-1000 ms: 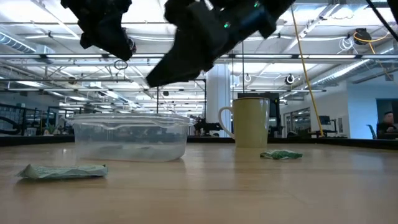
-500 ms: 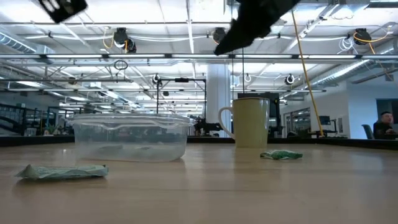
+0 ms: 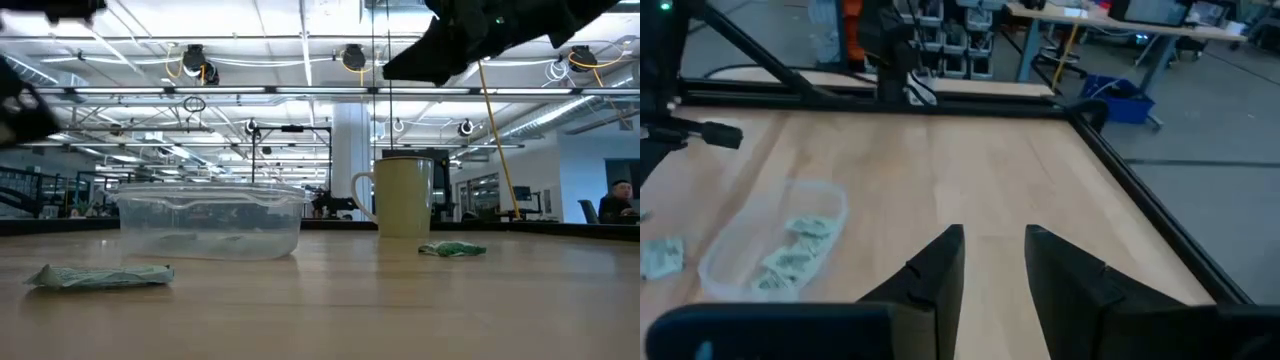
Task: Pick and place Stevia / Truvia into bins
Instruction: Put the light green stevia packet into the transparent bin
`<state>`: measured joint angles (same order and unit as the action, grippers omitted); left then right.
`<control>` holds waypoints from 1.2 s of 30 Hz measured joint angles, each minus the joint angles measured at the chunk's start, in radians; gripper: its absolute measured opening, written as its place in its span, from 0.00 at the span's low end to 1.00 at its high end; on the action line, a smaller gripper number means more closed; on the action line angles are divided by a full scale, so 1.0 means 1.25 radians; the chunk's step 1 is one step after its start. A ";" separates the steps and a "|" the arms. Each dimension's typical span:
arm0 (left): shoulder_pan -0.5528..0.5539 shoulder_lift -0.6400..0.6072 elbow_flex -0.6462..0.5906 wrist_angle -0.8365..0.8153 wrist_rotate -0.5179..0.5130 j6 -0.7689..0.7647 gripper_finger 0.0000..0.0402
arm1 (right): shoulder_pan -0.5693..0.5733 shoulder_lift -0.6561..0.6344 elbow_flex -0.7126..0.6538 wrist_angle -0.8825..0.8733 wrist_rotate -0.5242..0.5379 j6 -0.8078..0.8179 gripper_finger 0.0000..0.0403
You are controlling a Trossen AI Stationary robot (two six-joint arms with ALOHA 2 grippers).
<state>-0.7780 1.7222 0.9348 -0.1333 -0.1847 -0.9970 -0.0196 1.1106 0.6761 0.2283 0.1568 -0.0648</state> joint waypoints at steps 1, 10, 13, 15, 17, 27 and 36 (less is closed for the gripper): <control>0.000 0.014 0.000 0.002 0.012 -0.005 0.22 | -0.004 -0.010 -0.007 -0.003 0.000 0.000 0.25; 0.003 0.072 0.000 0.007 0.091 -0.052 0.22 | -0.010 -0.051 -0.021 -0.005 -0.001 -0.025 0.25; 0.004 0.087 0.003 0.010 0.105 -0.048 0.22 | -0.010 -0.051 -0.021 -0.006 -0.002 -0.025 0.25; 0.004 0.094 0.004 0.004 0.109 -0.035 0.22 | -0.010 -0.051 -0.021 -0.006 -0.002 -0.024 0.25; 0.004 0.095 0.004 -0.011 0.114 -0.024 0.21 | -0.010 -0.051 -0.021 -0.006 -0.002 -0.024 0.25; 0.012 0.098 0.004 -0.050 0.125 0.008 0.02 | -0.010 -0.051 -0.021 -0.008 -0.003 -0.025 0.25; 0.043 0.009 -0.005 -0.106 0.061 0.052 0.01 | -0.010 -0.051 -0.021 -0.012 -0.002 -0.027 0.25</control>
<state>-0.7241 1.7330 0.9287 -0.2652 -0.1085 -0.9325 -0.0322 1.0470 0.6498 0.2134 0.1537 -0.0984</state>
